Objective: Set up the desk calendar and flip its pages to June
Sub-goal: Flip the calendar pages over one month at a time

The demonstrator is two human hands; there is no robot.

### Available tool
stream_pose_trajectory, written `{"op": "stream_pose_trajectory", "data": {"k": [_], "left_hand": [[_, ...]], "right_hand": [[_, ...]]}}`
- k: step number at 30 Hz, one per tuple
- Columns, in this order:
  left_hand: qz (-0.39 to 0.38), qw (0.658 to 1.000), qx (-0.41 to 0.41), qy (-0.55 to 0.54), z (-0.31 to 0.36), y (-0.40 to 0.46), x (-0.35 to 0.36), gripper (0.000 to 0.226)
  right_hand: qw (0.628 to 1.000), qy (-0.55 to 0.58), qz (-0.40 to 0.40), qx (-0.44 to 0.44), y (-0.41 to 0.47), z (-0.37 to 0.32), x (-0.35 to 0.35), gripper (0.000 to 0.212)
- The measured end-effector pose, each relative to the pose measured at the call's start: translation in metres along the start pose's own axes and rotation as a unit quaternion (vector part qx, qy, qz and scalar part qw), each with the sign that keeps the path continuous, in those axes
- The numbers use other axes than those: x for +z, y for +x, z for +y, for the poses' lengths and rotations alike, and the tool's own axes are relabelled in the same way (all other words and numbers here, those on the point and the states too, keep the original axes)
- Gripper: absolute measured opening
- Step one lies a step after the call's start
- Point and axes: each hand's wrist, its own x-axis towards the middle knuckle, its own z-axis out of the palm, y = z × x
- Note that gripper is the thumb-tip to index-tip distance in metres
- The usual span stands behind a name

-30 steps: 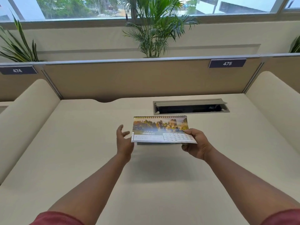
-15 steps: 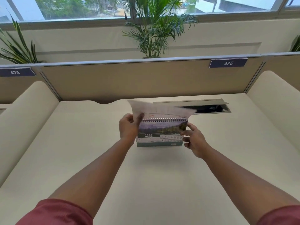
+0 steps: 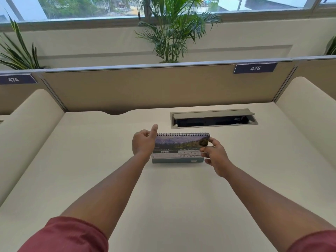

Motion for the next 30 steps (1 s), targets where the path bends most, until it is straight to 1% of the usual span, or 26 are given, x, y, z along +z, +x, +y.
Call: {"op": "stream_pose_trajectory", "data": {"k": [2, 5, 7, 10, 12, 15, 18, 21, 22, 24, 26, 28, 30], "left_hand": [[-0.001, 1.0, -0.002, 0.001, -0.001, -0.002, -0.001, 0.068], [-0.002, 1.0, -0.006, -0.008, -0.009, -0.011, 0.0, 0.067], [0.013, 1.0, -0.006, -0.01, -0.017, -0.018, 0.0, 0.057], [0.032, 0.999, 0.014, 0.011, -0.028, -0.026, -0.001, 0.031], [0.025, 0.999, 0.027, 0.019, -0.037, -0.032, -0.001, 0.016], [0.023, 0.999, 0.031, 0.02, -0.046, -0.042, 0.0, 0.02], [0.025, 0.999, 0.025, 0.012, -0.049, -0.048, 0.0, 0.02], [0.03, 0.999, 0.016, 0.001, -0.05, -0.046, -0.003, 0.007], [0.027, 1.0, 0.013, -0.004, -0.05, -0.045, -0.005, 0.004], [0.004, 1.0, 0.0, -0.011, -0.05, -0.043, -0.009, 0.02], [-0.032, 0.999, -0.02, -0.024, -0.051, -0.039, -0.012, 0.031], [-0.05, 0.998, -0.031, -0.034, -0.052, -0.035, -0.015, 0.033], [-0.054, 0.996, -0.044, -0.049, -0.051, -0.032, -0.018, 0.033]], "right_hand": [[1.0, 0.0, 0.002, 0.001, 0.0, 0.002, 0.0, 0.052], [1.0, -0.01, 0.008, 0.001, -0.001, 0.007, 0.0, 0.049], [1.0, -0.021, 0.017, 0.002, -0.001, 0.013, 0.0, 0.047], [0.999, -0.043, 0.031, -0.01, 0.0, 0.022, 0.003, 0.044], [0.997, -0.068, 0.038, -0.028, -0.002, 0.026, 0.007, 0.038], [0.99, -0.108, 0.059, -0.061, -0.007, 0.029, 0.013, 0.036], [0.983, -0.143, 0.09, -0.072, -0.009, 0.032, 0.014, 0.045], [0.977, -0.174, 0.086, -0.085, -0.01, 0.035, 0.013, 0.036], [0.977, -0.177, 0.086, -0.082, -0.01, 0.036, 0.013, 0.036], [0.979, -0.168, 0.094, -0.069, -0.01, 0.037, 0.011, 0.04], [0.98, -0.155, 0.107, -0.06, -0.009, 0.039, 0.009, 0.039], [0.98, -0.145, 0.125, -0.057, -0.009, 0.04, 0.006, 0.027], [0.979, -0.132, 0.142, -0.061, -0.009, 0.04, 0.003, 0.023]]}}
